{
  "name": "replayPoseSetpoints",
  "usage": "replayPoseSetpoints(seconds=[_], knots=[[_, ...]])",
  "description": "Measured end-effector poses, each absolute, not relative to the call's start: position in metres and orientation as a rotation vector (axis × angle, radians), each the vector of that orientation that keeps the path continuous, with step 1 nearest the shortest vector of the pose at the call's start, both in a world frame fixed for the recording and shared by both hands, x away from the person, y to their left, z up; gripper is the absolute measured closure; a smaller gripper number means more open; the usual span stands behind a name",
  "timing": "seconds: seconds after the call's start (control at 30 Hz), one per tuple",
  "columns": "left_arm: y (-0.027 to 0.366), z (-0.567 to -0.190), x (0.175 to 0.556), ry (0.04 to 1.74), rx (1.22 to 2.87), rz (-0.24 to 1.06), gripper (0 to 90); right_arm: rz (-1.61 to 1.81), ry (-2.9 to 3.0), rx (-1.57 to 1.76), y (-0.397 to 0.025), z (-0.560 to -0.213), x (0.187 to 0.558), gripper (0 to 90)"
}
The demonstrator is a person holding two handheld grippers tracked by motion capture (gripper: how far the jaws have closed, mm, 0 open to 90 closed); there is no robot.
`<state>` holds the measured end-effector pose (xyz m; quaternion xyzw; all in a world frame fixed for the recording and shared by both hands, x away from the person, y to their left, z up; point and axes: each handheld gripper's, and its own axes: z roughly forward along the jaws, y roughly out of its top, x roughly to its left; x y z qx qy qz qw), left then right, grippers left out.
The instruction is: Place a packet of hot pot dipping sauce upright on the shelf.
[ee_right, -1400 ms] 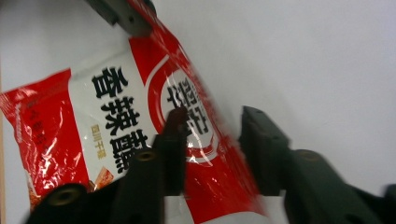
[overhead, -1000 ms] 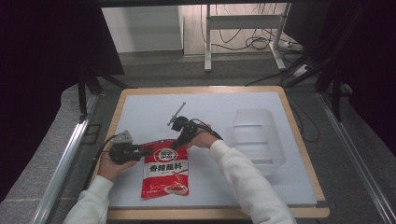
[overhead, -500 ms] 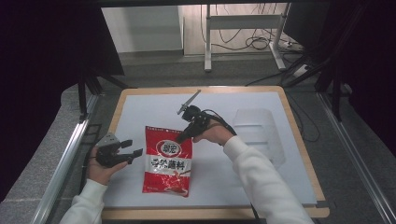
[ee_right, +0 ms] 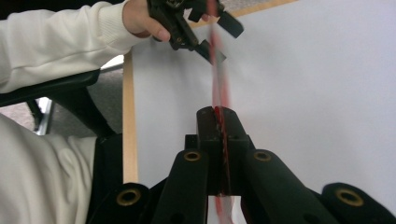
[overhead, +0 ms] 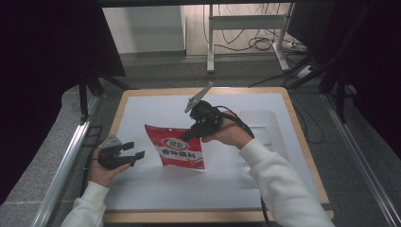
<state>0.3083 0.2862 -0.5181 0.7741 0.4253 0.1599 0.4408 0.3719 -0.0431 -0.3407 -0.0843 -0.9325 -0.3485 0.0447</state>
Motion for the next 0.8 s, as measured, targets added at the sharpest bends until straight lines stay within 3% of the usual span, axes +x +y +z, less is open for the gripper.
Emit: replayPoseSetpoints(seconds=[0.8], knots=[[0.273,-0.519,0.307,1.012,1.968,0.390,32.4,-1.176,-2.933,-0.491,-0.116,-0.290,0.406,89.0]])
